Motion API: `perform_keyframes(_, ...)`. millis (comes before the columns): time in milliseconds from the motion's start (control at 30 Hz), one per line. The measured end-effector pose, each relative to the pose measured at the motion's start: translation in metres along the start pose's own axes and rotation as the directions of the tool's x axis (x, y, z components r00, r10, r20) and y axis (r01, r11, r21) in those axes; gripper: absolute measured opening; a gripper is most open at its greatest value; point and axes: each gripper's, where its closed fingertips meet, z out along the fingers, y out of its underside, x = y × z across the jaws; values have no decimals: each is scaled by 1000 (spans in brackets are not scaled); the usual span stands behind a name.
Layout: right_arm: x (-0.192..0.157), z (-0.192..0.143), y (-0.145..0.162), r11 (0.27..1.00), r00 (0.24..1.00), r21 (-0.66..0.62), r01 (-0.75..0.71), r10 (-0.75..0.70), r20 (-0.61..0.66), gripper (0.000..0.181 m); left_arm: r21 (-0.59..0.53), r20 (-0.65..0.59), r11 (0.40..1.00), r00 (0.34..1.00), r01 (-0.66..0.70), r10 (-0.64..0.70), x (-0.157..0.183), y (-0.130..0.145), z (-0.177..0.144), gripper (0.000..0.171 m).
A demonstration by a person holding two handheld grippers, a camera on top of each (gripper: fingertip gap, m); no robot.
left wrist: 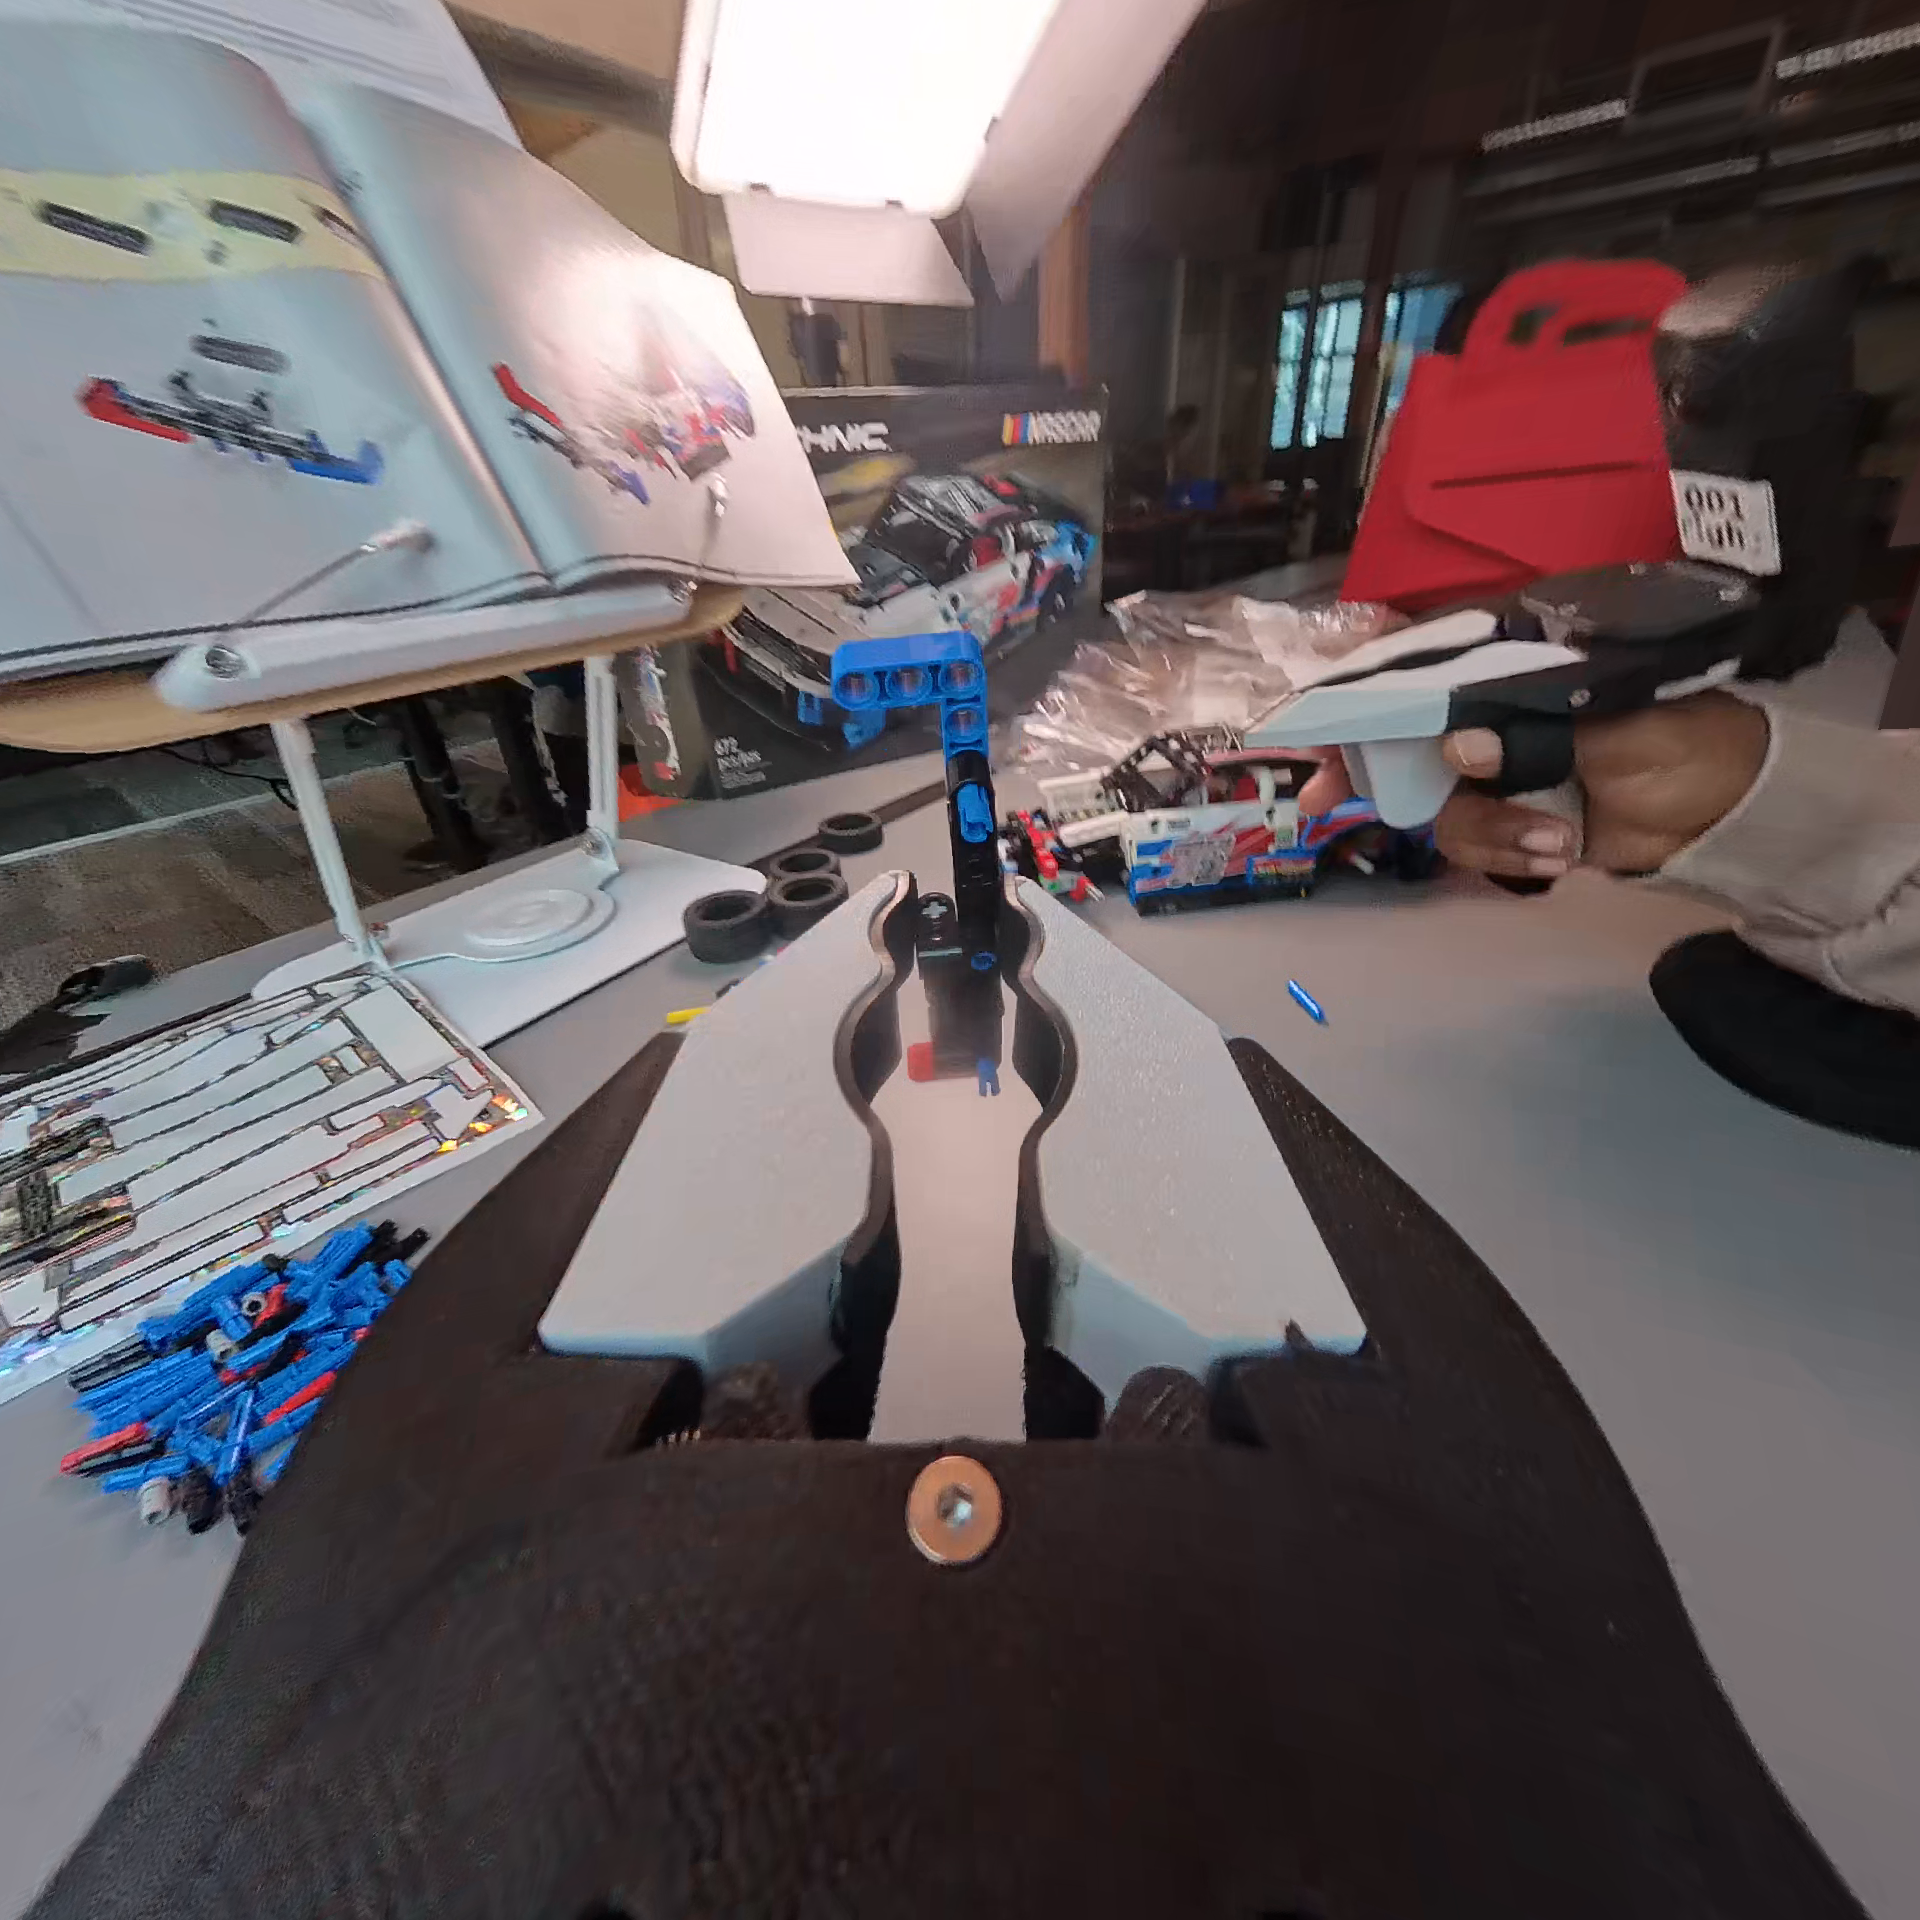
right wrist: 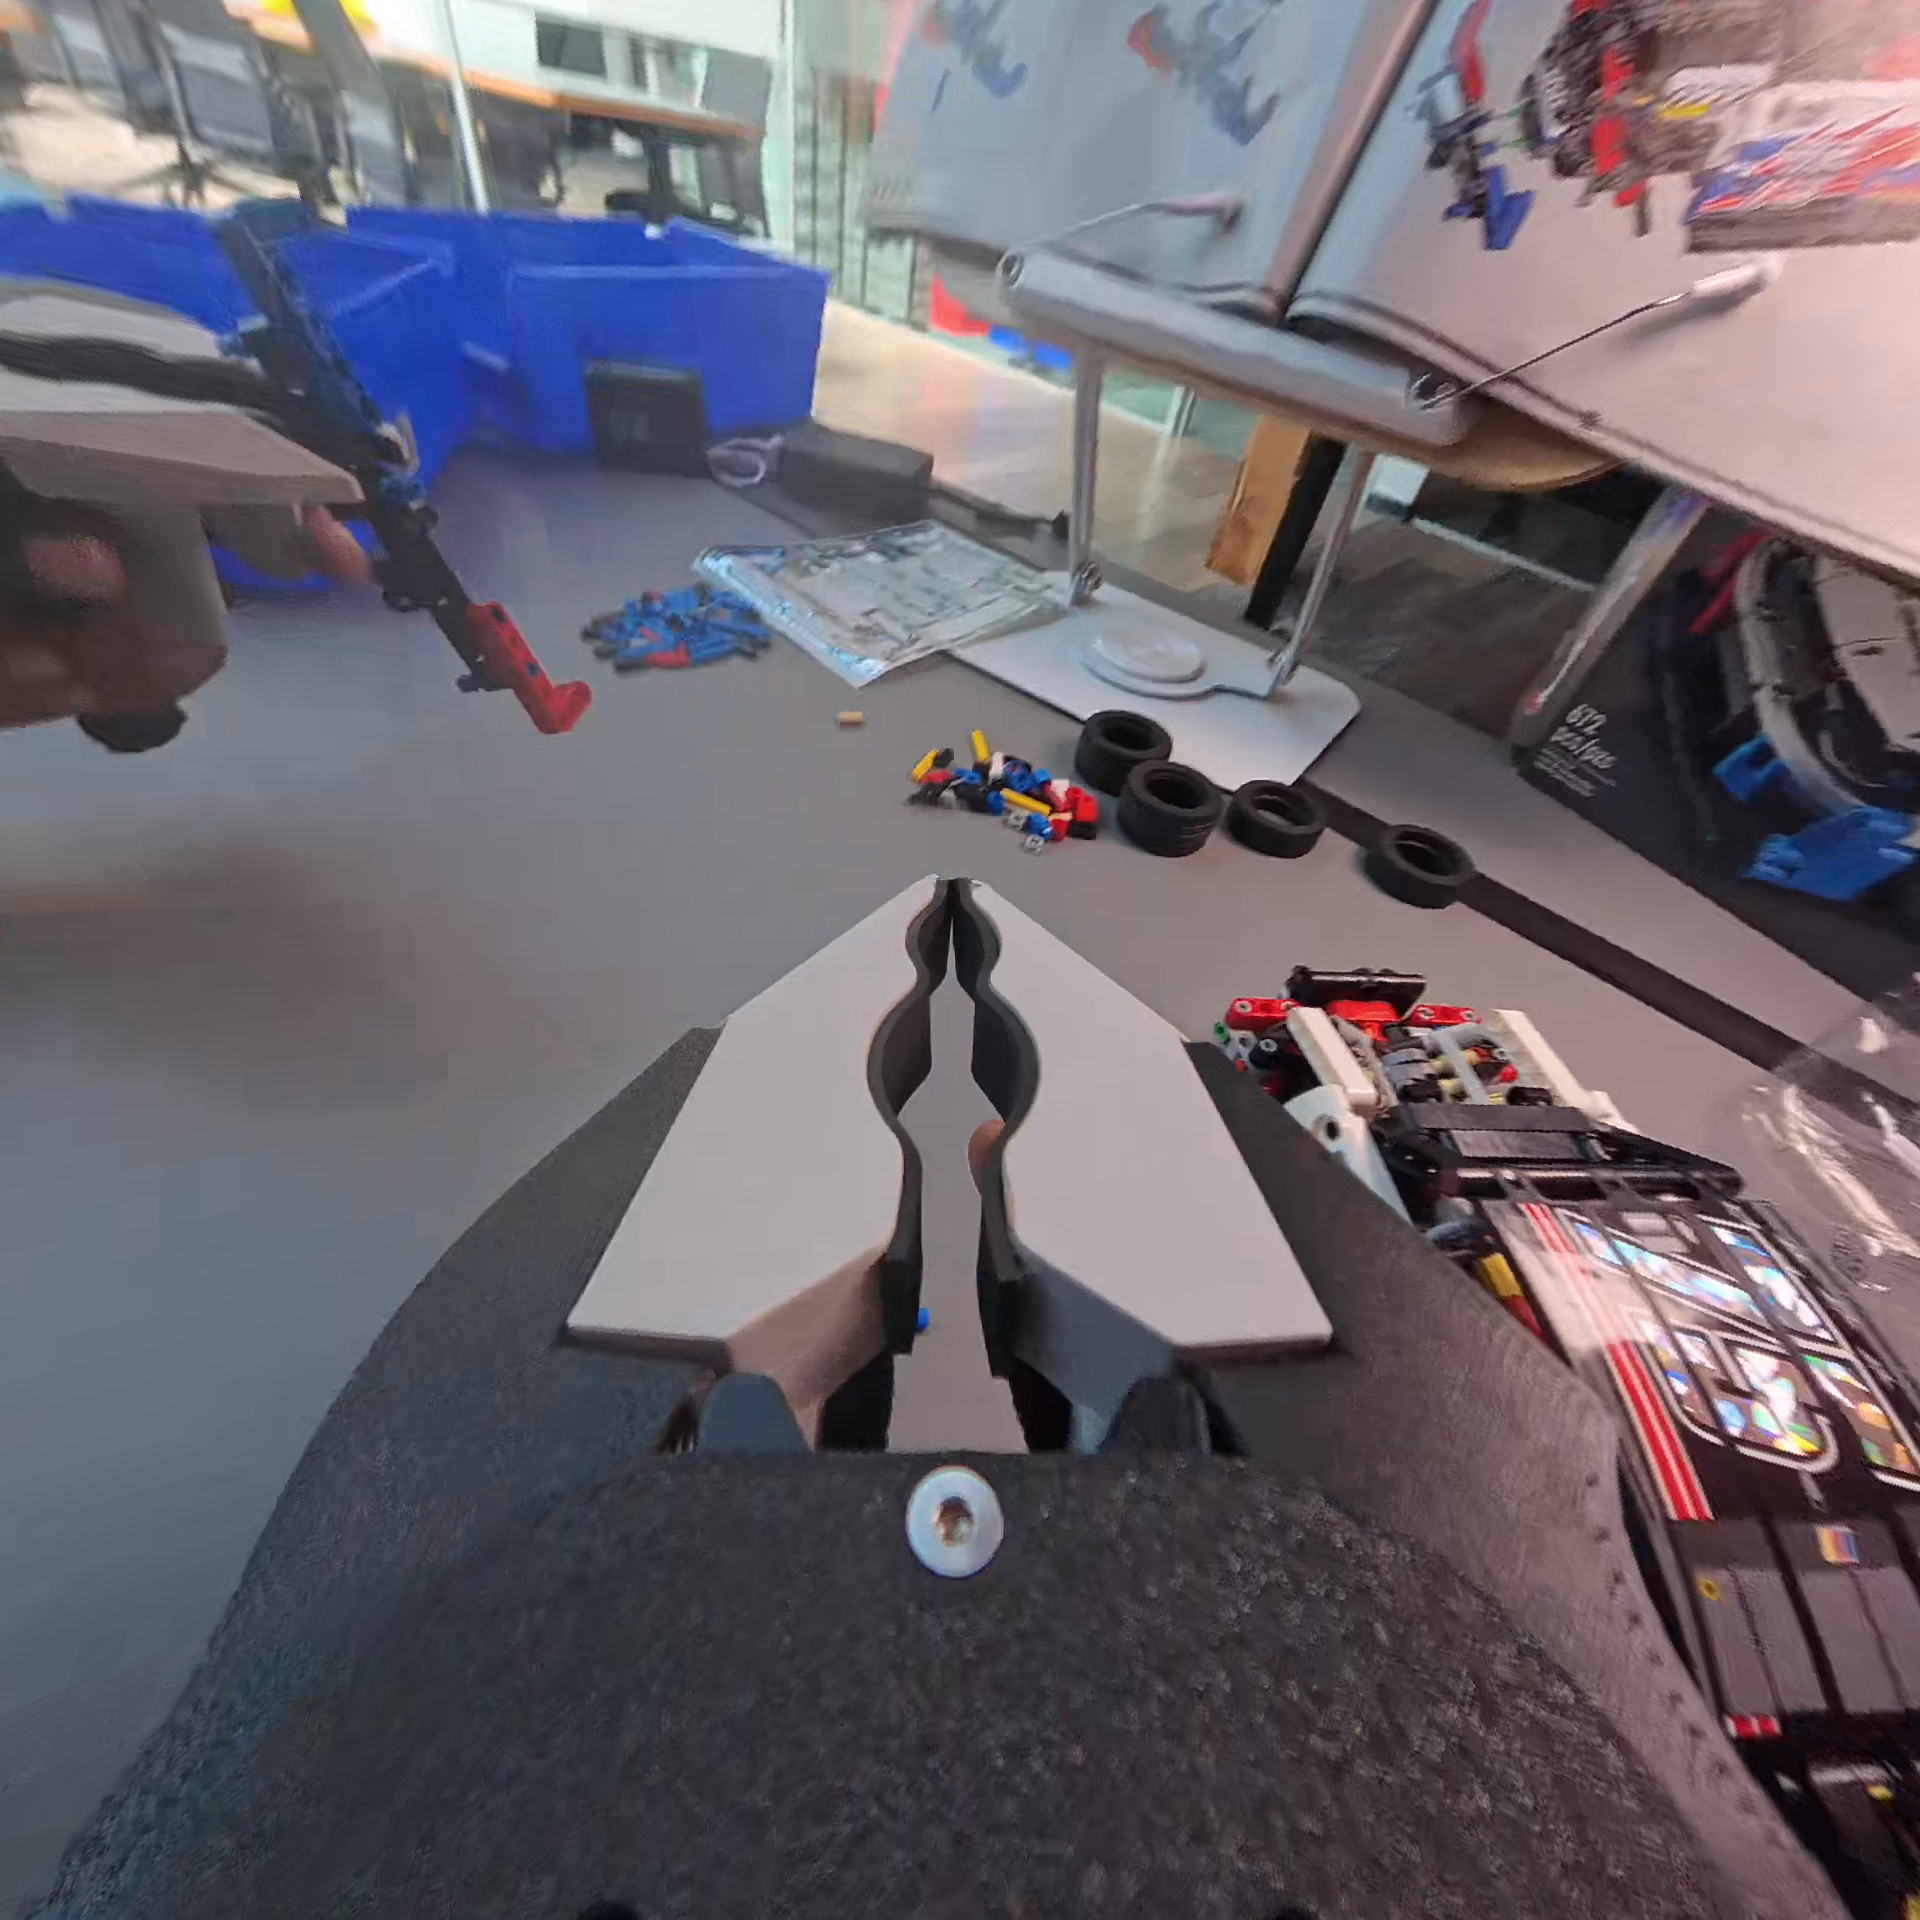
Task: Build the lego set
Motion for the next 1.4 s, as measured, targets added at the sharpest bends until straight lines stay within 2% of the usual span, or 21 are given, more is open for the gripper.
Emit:
perform_keyframes(67,15,-11,-16,995,997,81,-53,57,-45,0,72,45,995,997,67,-70,-17,-13,-8,14)
perform_keyframes(133,20,-18,-14,998,999,44,-40,42,-26,0,114,50,986,990,123,-129,-27,-19,-14,13)
perform_keyframes(167,17,-19,-5,1000,1000,-23,2,-2,19,0,120,33,981,987,154,-159,-28,-20,-15,13)
perform_keyframes(267,0,-26,58,931,977,-345,118,-47,207,26,112,-25,962,969,249,-247,-27,-17,-13,12)
perform_keyframes(333,-4,-28,87,881,957,-415,227,-123,264,30,86,-86,950,953,299,-292,-18,-14,-10,12)
perform_keyframes(400,-11,-27,102,853,942,-452,261,-122,313,35,57,-142,940,935,336,-326,-7,-11,-6,12)
perform_keyframes(533,-19,-18,114,815,912,-478,327,-139,386,35,-14,-238,906,878,424,-415,16,-2,2,12)
perform_keyframes(700,-32,-18,114,806,894,-486,339,-115,433,14,-103,-296,843,793,529,-533,38,13,11,11)
perform_keyframes(767,-34,-20,114,803,893,-486,345,-121,434,14,-129,-300,834,781,536,-548,43,18,13,11)
perform_keyframes(867,-30,-23,114,808,899,-485,335,-120,421,24,-161,-301,821,765,548,-570,46,23,14,11)
perform_keyframes(900,-27,-24,115,808,903,-493,324,-110,415,25,-200,-287,810,757,552,-587,47,30,15,12)
perform_keyframes(1033,-23,-23,116,817,908,-506,278,-52,415,28,-421,-181,709,714,566,-677,57,70,18,12)
perform_keyframes(1133,-26,-24,116,803,905,-523,286,-47,423,17,-519,-118,619,667,590,-735,63,89,16,12)
perform_keyframes(1200,-29,-25,117,791,903,-530,306,-64,425,7,-556,-89,607,685,568,-723,63,98,13,12)
perform_keyframes(1267,-29,-26,117,780,904,-532,329,-98,415,7,-576,-71,619,722,533,-688,62,105,12,12)
perform_keyframes(1400,-33,-26,116,779,903,-522,348,-129,410,6,-593,-70,627,744,505,-664,63,108,12,12)
